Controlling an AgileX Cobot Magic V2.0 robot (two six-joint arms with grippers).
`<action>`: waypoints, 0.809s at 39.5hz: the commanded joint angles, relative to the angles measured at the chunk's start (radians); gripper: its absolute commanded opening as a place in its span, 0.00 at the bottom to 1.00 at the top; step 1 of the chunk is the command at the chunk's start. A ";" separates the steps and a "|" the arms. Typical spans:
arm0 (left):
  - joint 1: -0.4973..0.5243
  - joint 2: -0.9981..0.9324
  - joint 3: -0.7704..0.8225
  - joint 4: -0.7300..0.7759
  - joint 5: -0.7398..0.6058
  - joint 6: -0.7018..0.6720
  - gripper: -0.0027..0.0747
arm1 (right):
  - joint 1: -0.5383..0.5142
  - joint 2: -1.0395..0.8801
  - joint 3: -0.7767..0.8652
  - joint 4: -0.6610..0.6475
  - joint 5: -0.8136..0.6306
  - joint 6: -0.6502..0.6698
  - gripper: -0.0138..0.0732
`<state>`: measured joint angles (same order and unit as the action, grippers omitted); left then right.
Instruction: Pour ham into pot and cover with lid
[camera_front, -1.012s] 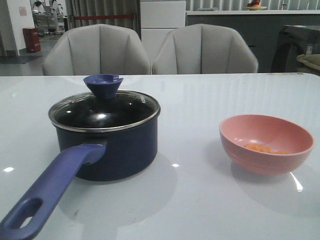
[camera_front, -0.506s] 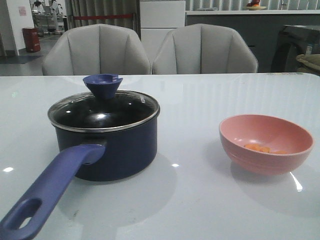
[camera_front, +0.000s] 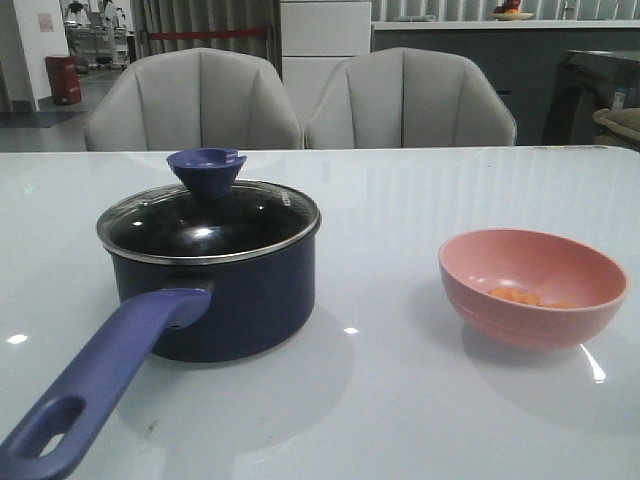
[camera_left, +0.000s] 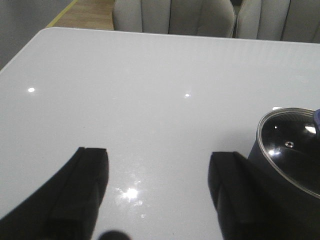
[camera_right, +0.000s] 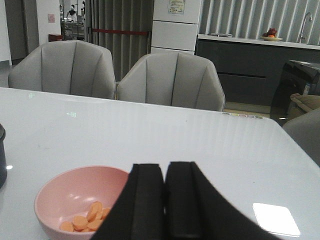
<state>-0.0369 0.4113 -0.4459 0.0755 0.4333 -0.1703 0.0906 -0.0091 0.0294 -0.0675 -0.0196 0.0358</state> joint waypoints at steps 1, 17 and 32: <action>-0.002 0.013 -0.034 -0.009 -0.077 -0.003 0.69 | -0.005 -0.019 0.007 -0.009 -0.072 -0.002 0.32; -0.022 0.149 -0.142 -0.035 -0.014 0.003 0.81 | -0.005 -0.019 0.007 -0.009 -0.072 -0.002 0.32; -0.253 0.473 -0.394 -0.056 0.054 0.010 0.84 | -0.005 -0.019 0.007 -0.009 -0.072 -0.002 0.32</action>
<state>-0.2315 0.8158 -0.7516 0.0306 0.5239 -0.1606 0.0906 -0.0091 0.0294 -0.0675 -0.0196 0.0358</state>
